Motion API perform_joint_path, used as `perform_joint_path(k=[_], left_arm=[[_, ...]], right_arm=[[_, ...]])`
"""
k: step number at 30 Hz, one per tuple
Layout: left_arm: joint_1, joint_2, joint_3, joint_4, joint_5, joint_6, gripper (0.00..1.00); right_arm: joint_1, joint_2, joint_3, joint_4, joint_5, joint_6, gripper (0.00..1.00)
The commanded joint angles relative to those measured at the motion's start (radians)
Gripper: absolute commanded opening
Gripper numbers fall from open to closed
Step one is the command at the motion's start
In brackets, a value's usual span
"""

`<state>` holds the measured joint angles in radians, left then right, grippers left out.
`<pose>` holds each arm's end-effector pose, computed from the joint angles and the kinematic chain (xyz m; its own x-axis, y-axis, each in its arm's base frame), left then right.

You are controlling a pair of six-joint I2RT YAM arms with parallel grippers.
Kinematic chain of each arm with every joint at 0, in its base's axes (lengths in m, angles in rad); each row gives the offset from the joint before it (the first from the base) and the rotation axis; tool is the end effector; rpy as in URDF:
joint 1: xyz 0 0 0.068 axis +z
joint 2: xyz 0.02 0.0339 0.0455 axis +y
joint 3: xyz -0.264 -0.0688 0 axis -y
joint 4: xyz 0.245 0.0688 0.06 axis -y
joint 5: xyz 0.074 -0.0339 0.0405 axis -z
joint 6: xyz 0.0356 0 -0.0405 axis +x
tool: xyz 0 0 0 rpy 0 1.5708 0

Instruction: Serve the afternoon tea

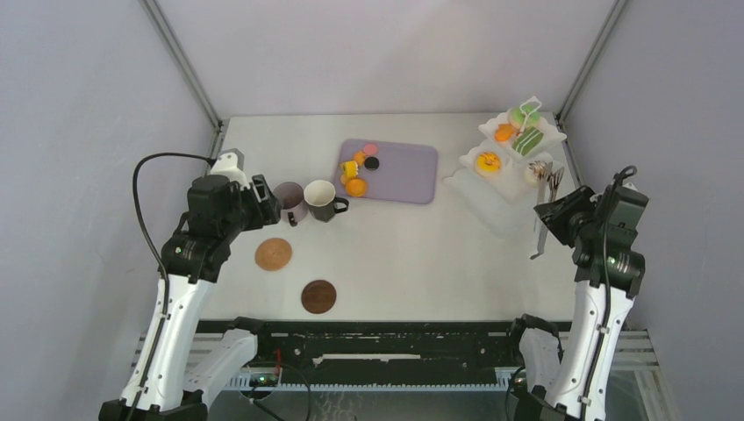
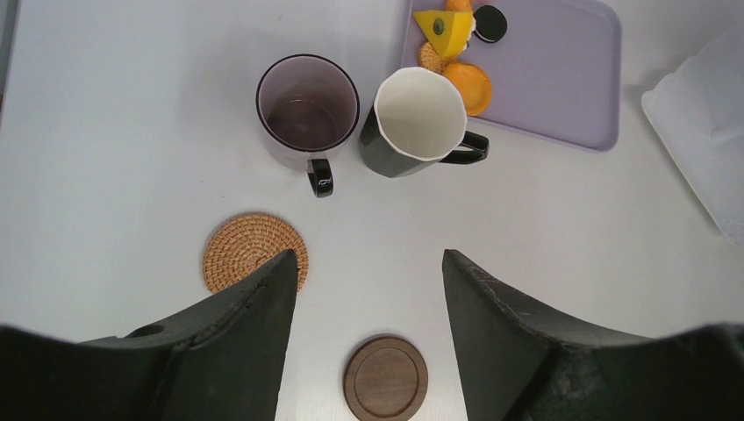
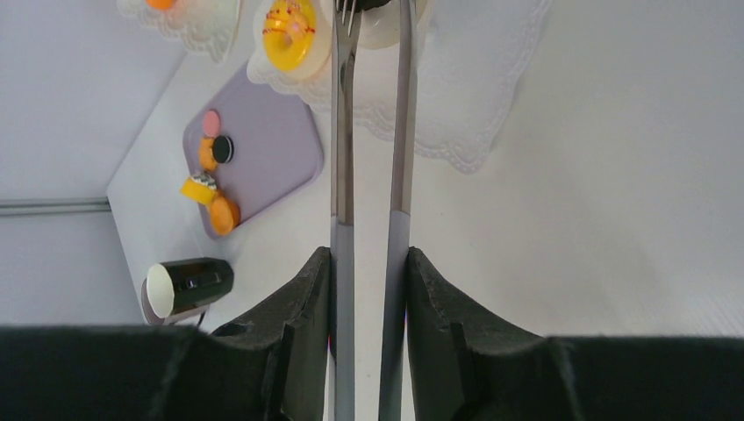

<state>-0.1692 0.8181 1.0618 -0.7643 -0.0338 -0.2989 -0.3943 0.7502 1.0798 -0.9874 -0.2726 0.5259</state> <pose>0.1558 -0.0254 0.3690 -0.5096 -0.2115 -0.8340 -0.0112 0.9709 -0.2394 0.1190 -0.0392 0.3634 -0.4012 0.6906 -0.6018 0.4332 0.7219 0.5396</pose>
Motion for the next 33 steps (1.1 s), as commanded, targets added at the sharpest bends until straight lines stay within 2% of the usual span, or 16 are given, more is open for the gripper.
perform_joint_path(k=[1, 16, 22, 33], left_arm=[[0.007, -0.018, 0.012, 0.022, 0.001, -0.006, 0.66], [0.007, 0.006, -0.007, 0.053, -0.021, 0.020, 0.67], [0.008, -0.008, -0.012, 0.065, -0.026, 0.031, 0.67], [0.008, 0.013, -0.011, 0.074, -0.027, 0.028, 0.67]], right_arm=[[-0.018, 0.069, 0.009, 0.172, -0.033, 0.003, 0.00], [-0.015, 0.273, 0.009, 0.374, -0.006, 0.041, 0.00], [0.027, 0.353, 0.008, 0.463, -0.036, 0.058, 0.00], [0.101, 0.429, 0.008, 0.522, -0.043, 0.071, 0.00]])
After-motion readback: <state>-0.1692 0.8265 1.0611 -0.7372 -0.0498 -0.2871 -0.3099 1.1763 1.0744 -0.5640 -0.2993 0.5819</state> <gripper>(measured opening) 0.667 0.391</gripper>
